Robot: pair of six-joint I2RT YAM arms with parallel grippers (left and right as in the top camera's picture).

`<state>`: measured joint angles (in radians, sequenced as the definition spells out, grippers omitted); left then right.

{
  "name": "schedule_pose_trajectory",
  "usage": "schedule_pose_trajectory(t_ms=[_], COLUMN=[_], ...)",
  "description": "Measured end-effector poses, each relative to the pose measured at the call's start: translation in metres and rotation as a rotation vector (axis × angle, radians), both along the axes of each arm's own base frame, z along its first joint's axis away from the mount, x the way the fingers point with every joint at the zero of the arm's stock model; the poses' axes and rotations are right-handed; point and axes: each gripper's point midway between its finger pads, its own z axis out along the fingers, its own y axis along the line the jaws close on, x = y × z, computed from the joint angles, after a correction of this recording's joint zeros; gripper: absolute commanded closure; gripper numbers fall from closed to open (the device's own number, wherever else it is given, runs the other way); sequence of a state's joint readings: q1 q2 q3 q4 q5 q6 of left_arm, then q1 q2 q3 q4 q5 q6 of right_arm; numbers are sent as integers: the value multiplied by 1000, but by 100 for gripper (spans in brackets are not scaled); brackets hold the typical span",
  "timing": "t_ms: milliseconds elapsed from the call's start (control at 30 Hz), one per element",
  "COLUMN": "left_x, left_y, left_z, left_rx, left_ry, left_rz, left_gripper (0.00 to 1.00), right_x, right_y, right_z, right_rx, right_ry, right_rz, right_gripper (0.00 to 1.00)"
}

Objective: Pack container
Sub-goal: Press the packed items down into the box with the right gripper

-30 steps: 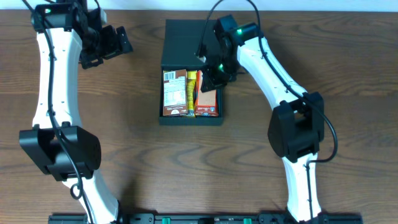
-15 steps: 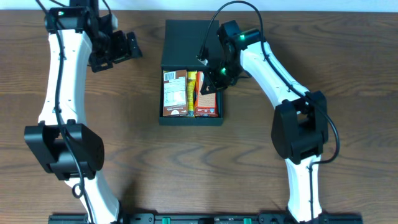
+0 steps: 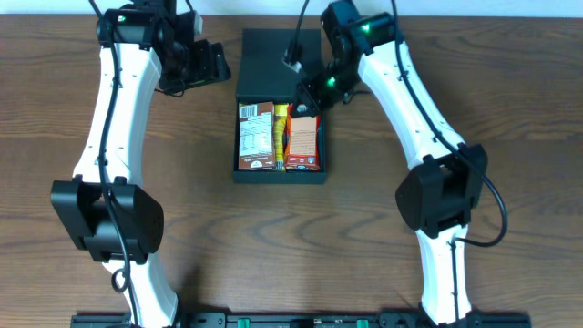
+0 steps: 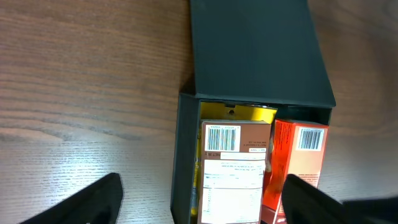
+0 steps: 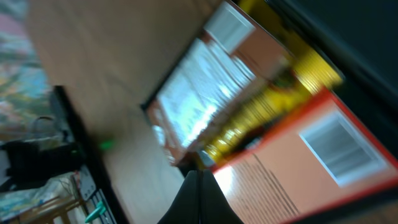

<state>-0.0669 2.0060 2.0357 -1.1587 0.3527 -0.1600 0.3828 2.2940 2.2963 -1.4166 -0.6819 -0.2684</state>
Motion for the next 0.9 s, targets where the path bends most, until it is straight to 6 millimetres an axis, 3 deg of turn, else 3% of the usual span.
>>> schedule_pose_trajectory(t_ms=[200,433,567,700,900], left_x=[5,14,14,9,4], left_y=[4,41,59,60,57], left_z=[0,4,5,4,3], left_rx=[-2,-48,-78,-97,-104], left_ry=[-14,-27,-18,6,26], left_rz=[9,112,156,164,160], left_gripper=[20,15,14,13,14], right_x=[-14,-29,-30,-22,-18], right_y=[18,40,59,75,76], right_z=[6,-27,-36,-43,-60], right_rx=[158,243,273,261,187], right_ry=[11,47,13,-49,-38], right_rz=[106,168,191,183,140], right_gripper=[99,99,99,99,99])
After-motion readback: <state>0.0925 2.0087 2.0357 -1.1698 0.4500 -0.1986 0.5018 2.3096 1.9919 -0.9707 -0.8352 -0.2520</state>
